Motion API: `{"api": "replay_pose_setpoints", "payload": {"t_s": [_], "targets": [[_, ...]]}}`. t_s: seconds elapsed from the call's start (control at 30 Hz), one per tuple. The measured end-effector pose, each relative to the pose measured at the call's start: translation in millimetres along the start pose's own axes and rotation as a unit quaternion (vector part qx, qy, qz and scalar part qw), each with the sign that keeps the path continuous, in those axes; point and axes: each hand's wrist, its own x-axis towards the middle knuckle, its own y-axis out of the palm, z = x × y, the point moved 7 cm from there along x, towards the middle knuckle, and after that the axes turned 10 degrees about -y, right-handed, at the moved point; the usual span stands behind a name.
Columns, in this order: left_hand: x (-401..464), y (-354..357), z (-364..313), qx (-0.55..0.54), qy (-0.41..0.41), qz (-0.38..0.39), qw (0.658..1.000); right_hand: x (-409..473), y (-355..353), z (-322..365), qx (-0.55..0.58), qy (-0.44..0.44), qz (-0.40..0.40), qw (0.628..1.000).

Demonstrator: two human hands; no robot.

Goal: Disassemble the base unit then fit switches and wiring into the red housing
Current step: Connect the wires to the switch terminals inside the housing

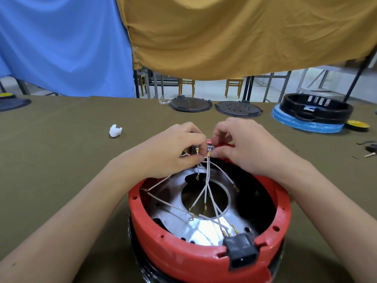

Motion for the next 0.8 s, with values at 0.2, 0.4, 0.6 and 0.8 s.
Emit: {"api": "replay_pose_setpoints", "payload": {"t_s": [0.2,0.4,0.6,0.8], "targets": [[0.7,0.6,2.6,-0.003,-0.003,-0.003,1.000,-1.3,1.6,-3.0,0.016,-0.007,-0.008,1.000],[0.3,0.1,3.5,-0.006,-0.010,-0.004,1.000,-2.7,2.5,-6.3,0.041,-0.005,-0.026,0.999],[-0.3,-1.7,2.1,-0.011,-0.013,-0.008,1.000,-1.1,4.1,-8.2,0.041,-0.003,-0.026,0.999],[0.3,-2.3,1.8,-0.018,-0.012,-0.008,1.000,0.7,5.3,-9.2,0.033,-0.002,-0.021,0.999]]}}
